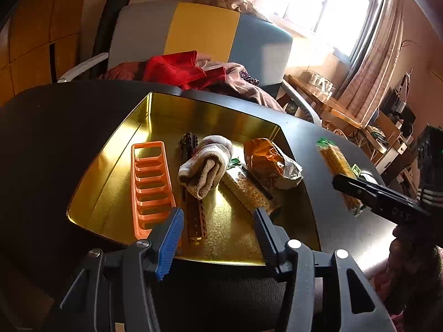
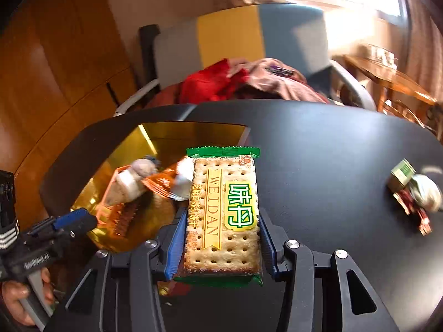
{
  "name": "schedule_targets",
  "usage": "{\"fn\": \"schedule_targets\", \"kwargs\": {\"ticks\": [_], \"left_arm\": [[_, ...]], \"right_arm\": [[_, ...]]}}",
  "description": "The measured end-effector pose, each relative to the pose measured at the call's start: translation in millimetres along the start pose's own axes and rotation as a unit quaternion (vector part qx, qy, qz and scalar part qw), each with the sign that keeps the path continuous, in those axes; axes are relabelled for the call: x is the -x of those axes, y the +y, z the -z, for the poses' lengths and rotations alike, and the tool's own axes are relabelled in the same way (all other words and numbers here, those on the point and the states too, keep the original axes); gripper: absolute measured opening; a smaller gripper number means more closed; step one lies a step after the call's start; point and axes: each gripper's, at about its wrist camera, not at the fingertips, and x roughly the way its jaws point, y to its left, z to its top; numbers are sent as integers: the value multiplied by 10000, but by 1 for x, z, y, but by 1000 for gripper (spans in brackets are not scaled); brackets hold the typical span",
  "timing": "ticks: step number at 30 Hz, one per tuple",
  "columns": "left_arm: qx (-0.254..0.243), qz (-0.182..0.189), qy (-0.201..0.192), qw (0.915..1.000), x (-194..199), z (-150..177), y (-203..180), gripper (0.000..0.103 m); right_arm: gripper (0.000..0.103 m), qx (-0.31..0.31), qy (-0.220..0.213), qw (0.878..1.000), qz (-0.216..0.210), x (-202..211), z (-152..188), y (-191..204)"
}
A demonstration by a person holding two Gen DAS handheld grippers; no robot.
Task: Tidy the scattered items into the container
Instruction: 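Lower the WEIDAN cracker pack into the gold box and open the right tool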
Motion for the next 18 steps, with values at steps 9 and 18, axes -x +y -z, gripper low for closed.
{"fn": "schedule_targets", "kwargs": {"ticks": [9,18], "left_arm": [[74,3,26,10000,4,6,8,53],[176,-30,-8,9998,8,9,17,54]], "right_arm": [[48,539,426,9972,-285,-61,-19,56],[49,578,840,9939,-422,-95,-15,68]]}}
